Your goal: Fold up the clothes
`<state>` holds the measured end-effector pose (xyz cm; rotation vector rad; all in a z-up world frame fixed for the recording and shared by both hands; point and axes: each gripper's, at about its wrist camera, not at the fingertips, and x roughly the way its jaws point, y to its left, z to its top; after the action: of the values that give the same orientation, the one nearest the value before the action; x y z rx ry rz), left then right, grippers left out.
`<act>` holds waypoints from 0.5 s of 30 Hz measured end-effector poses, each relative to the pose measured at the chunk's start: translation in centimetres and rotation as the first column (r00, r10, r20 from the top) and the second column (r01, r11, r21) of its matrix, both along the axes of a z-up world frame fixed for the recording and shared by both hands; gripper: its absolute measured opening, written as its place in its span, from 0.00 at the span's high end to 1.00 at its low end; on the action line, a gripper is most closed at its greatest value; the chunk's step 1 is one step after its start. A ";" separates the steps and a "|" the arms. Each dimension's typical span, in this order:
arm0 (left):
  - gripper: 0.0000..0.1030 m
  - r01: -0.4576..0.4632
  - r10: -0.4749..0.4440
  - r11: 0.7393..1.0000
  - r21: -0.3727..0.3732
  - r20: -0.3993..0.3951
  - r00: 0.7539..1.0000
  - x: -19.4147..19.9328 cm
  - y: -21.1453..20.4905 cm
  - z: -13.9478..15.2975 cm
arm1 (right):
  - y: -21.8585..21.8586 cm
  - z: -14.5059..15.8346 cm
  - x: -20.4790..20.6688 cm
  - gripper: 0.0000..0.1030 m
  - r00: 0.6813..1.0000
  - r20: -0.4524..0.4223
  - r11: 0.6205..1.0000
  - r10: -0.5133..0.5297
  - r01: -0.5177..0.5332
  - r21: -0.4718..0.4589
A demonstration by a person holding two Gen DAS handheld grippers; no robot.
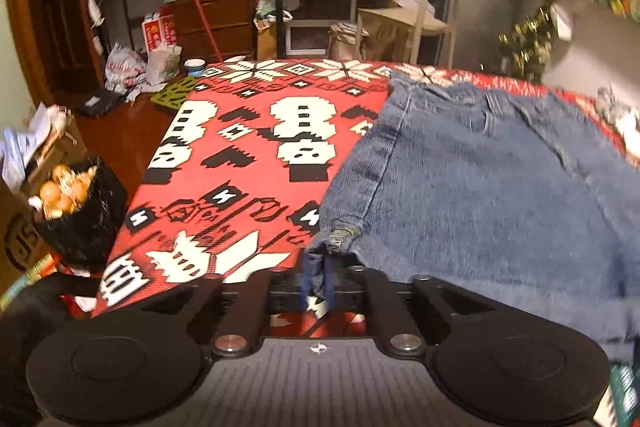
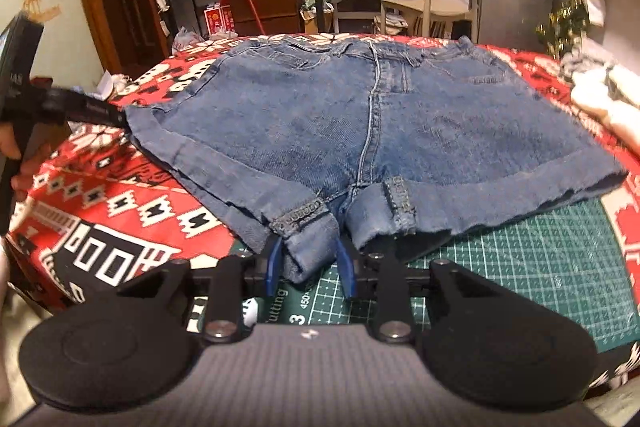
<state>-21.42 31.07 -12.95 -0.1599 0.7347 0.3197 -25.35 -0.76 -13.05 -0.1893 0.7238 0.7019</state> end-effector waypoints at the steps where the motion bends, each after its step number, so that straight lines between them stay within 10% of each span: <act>1: 0.97 -0.009 0.009 1.000 -0.008 0.006 1.000 -0.1 0.1 0.0 | 0.1 0.0 -0.2 0.84 1.000 0.013 1.000 0.010 -0.010 -0.005; 15: 0.97 -0.142 0.151 0.961 -0.236 0.019 0.988 -1.1 2.8 -0.2 | -0.4 0.8 -2.1 0.94 0.992 0.068 0.991 0.110 -0.104 -0.079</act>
<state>-22.52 33.91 -13.20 -0.4445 0.7246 0.3695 -27.45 -1.20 -12.25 -0.3235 0.6746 0.7666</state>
